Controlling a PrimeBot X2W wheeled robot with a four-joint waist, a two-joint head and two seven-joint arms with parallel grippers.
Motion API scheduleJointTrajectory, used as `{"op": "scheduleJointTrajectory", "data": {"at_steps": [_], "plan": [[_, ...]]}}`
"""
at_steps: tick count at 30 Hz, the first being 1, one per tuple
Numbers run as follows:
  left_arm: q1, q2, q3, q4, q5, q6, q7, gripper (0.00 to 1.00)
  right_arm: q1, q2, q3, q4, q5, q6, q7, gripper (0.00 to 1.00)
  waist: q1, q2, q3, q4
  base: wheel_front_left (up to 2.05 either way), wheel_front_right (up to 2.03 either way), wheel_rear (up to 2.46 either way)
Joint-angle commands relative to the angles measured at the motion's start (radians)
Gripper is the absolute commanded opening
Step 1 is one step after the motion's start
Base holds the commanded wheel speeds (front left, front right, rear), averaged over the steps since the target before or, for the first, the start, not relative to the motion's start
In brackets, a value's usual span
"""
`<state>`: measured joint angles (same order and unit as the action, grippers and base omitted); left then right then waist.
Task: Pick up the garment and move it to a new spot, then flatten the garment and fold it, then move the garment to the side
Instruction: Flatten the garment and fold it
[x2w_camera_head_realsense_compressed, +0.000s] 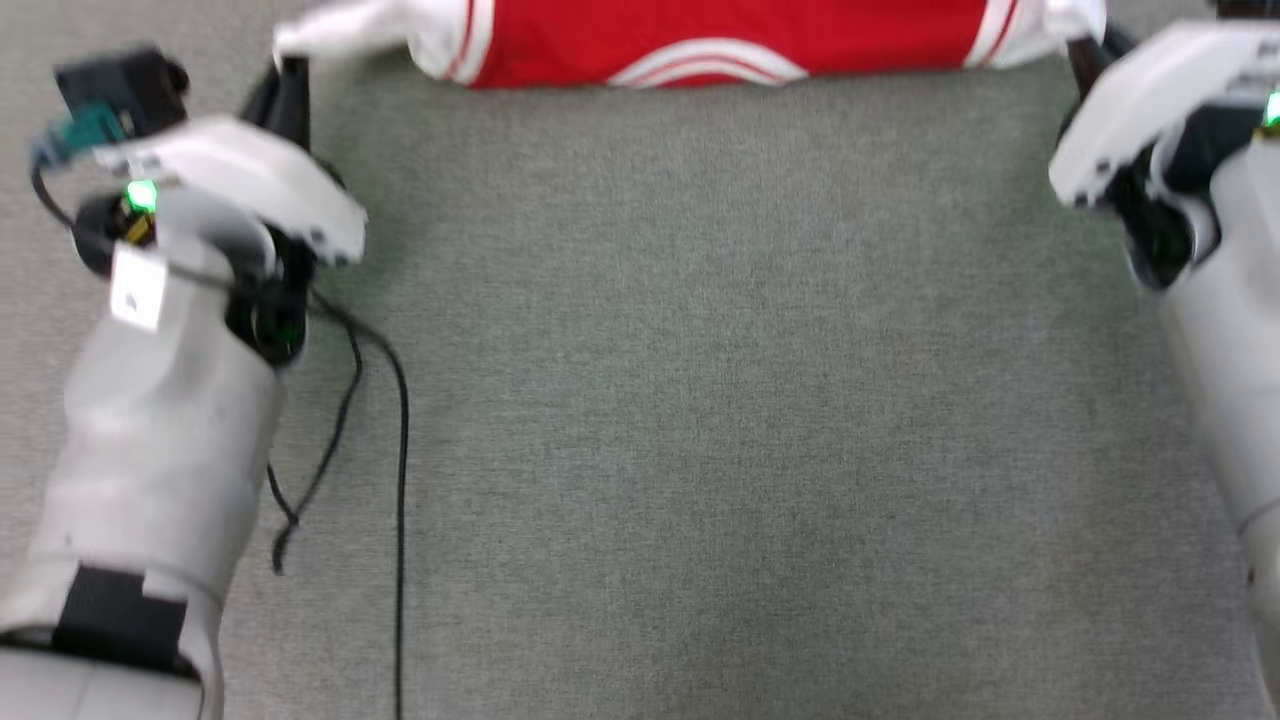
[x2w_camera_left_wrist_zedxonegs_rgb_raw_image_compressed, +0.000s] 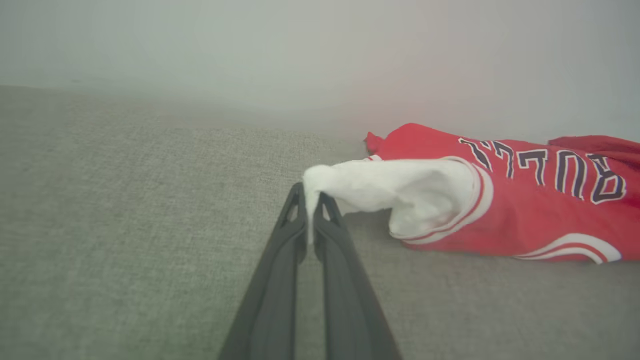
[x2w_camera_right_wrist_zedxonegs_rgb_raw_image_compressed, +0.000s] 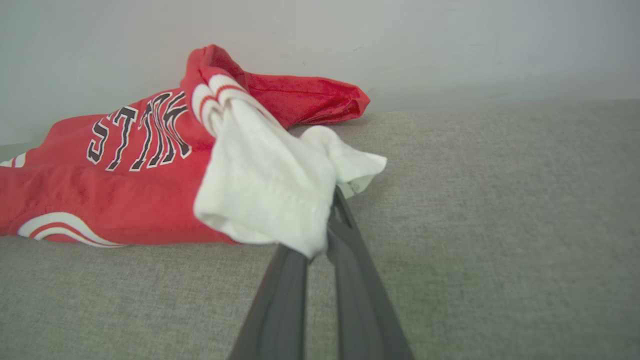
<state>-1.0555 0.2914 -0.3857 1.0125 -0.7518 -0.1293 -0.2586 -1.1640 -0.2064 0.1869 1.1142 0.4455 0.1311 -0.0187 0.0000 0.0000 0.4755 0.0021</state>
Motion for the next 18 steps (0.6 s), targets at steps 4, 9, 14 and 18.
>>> {"op": "scheduleJointTrajectory", "data": {"at_steps": [4, 9, 14, 18], "plan": [[0.154, 0.045, 0.037, -0.139, 0.007, -0.002, -0.008, 0.0, 0.143, -0.043, 0.055, -0.079, 0.075, -0.001, -0.02, 0.0, 0.0, 0.0, -0.104, 0.01, 0.0, 0.0, 0.0], [0.347, 0.057, 0.127, -0.288, 0.071, 0.005, -0.007, 0.0, 0.308, -0.098, 0.111, -0.176, 0.134, -0.001, -0.023, 0.0, 0.0, 0.0, -0.204, 0.012, 0.0, 0.0, 0.0], [0.553, 0.037, 0.194, -0.412, 0.115, 0.032, -0.007, 0.0, 0.488, -0.148, 0.13, -0.278, 0.17, -0.001, -0.009, 0.0, 0.0, 0.0, -0.294, 0.014, 0.0, 0.0, 0.0], [0.701, 0.018, 0.217, -0.475, 0.112, 0.055, -0.008, 0.0, 0.635, -0.181, 0.09, -0.352, 0.179, -0.001, 0.006, 0.0, 0.0, 0.0, -0.35, 0.021, 0.0, 0.0, 0.0]]}}
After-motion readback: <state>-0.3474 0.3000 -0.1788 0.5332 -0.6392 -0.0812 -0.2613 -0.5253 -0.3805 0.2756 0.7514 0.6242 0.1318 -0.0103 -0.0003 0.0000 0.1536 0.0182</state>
